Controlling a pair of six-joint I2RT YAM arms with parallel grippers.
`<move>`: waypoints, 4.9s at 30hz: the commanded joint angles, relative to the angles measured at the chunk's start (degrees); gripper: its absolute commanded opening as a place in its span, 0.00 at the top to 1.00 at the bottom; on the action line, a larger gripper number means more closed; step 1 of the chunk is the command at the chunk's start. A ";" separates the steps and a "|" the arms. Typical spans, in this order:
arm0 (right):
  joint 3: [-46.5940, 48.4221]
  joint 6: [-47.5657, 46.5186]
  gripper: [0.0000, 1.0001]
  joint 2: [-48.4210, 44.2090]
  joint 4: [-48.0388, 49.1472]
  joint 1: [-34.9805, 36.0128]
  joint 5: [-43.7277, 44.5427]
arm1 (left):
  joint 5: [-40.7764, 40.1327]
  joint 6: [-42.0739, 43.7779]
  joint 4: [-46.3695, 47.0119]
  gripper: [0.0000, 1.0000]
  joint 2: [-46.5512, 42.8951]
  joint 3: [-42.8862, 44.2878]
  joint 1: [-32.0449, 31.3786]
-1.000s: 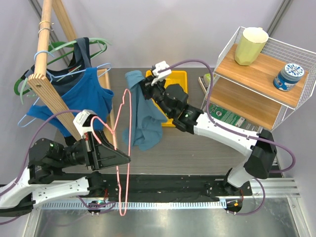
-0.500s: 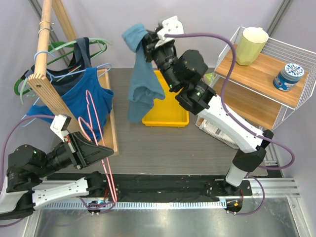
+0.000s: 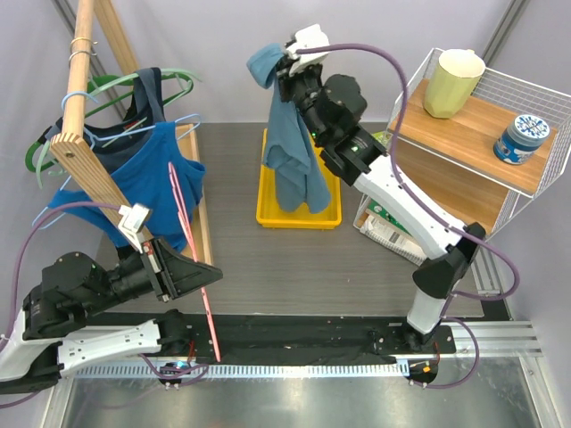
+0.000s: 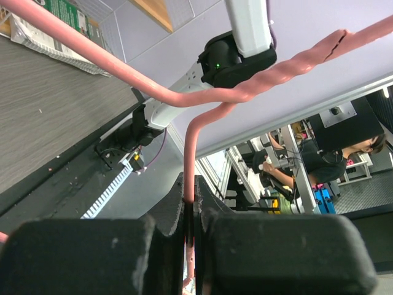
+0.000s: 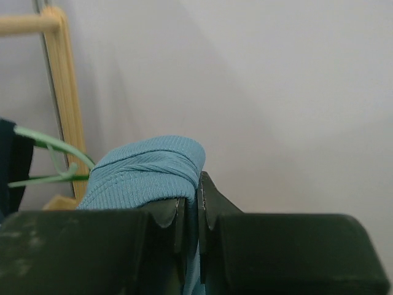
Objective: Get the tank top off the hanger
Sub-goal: Place the tank top in the bin, then place the hanger at the clothesline.
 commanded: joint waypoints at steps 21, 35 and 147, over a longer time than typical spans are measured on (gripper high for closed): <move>-3.88 9.18 0.99 19.57 -4.04 -12.98 5.73 | 1.20 0.68 4.32 1.00 3.57 -0.19 0.17; -5.80 20.86 0.20 16.15 -31.89 -12.28 6.32 | 0.50 -0.37 6.51 1.00 5.41 -0.54 0.17; -33.59 8.76 0.99 -28.09 -41.22 15.06 -34.08 | -2.67 3.76 14.97 0.24 -21.03 -29.46 0.17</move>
